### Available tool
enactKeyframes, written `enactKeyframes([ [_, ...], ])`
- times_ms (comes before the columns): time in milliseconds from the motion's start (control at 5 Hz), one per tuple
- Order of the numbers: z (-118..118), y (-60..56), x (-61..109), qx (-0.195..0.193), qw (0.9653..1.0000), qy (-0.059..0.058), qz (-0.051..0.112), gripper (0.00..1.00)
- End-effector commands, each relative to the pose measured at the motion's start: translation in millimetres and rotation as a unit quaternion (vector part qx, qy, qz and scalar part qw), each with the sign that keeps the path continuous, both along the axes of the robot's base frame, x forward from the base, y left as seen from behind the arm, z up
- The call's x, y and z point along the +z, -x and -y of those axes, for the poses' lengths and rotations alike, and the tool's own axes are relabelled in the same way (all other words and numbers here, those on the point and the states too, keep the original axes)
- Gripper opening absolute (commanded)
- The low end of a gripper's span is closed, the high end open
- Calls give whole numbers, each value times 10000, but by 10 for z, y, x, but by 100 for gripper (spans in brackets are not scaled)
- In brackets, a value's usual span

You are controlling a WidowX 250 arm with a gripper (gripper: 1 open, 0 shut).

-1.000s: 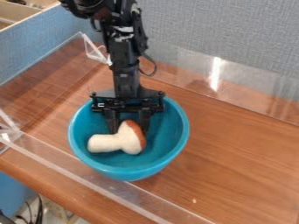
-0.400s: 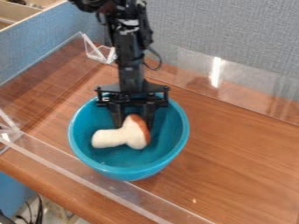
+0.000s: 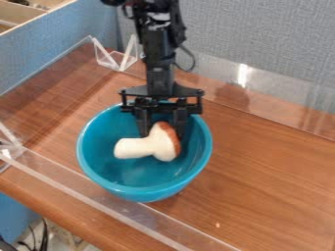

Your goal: Remove the mushroom from inside the blue bowl and put it on the table

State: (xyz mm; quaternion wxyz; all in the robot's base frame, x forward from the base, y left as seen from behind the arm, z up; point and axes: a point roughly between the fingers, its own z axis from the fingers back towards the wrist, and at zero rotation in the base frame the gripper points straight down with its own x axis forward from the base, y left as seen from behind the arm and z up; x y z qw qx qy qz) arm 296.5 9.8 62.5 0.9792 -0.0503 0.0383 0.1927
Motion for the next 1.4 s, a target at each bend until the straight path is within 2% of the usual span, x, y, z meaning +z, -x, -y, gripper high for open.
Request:
enactKeyframes([
  [0,150,-185,365,-192,9979,-12,614,0],
  [200,329,-260,366,-442,9970,8,642,0],
  [400,498,-306,297,-684,9959,28,593,0],
  [600,617,-306,223,-901,9945,46,535,0],
  [800,682,-242,197,-1119,9924,59,500,0],
  [1200,692,-124,245,-1321,9898,140,517,0],
])
